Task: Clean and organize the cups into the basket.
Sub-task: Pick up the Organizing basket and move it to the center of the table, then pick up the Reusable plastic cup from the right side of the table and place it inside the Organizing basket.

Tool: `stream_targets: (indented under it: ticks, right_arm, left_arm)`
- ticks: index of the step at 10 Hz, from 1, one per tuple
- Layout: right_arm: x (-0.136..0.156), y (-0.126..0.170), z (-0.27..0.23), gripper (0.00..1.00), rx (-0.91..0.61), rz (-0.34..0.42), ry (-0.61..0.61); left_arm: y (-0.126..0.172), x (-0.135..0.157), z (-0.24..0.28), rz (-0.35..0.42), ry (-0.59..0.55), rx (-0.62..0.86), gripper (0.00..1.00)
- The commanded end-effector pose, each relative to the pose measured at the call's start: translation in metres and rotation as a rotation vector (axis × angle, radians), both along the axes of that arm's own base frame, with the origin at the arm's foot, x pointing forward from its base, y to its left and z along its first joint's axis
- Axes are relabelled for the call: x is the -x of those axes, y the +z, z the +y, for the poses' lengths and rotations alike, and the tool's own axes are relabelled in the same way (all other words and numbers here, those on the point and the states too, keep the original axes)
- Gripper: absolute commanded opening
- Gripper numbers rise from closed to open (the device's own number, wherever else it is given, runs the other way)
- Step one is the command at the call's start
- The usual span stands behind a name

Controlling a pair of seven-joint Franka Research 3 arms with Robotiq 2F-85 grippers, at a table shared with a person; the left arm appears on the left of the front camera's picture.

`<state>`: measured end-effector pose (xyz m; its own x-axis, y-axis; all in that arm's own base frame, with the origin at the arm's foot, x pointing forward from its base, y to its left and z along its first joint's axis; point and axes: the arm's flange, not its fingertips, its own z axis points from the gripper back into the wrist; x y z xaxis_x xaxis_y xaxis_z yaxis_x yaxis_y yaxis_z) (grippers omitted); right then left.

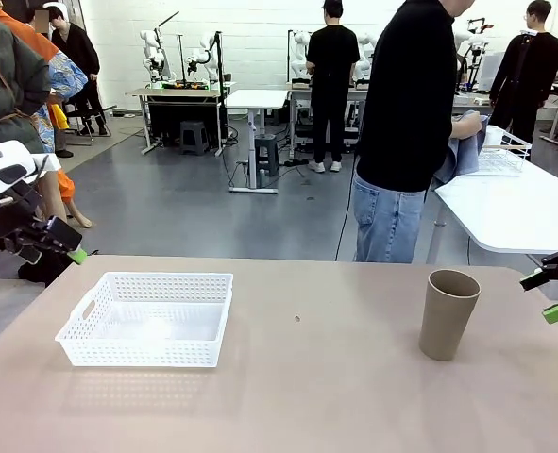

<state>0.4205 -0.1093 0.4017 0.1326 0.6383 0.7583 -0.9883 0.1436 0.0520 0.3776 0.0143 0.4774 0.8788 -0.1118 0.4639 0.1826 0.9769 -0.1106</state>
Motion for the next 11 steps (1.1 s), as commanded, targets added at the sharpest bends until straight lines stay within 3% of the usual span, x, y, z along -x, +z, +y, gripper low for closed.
stream_targets:
  ticks: [1, 4, 7, 11]
  right_arm:
    - [-0.001, -0.005, -0.008, 1.00, -0.053, -0.067, 0.022]
    - [-0.015, -0.022, -0.027, 1.00, -0.196, -0.158, 0.129]
    - [-0.034, -0.049, -0.031, 1.00, -0.237, -0.158, 0.151]
    - [-0.064, -0.077, -0.018, 1.00, -0.227, -0.094, 0.119]
  left_arm:
    - [-0.022, -0.006, -0.008, 0.146, -0.039, -0.098, 1.00]
    - [-0.049, -0.022, -0.020, 0.309, -0.012, -0.197, 1.00]
    - [-0.073, -0.032, -0.032, 0.336, -0.003, -0.208, 1.00]
    - [-0.091, -0.034, -0.036, 0.308, -0.033, -0.177, 1.00]
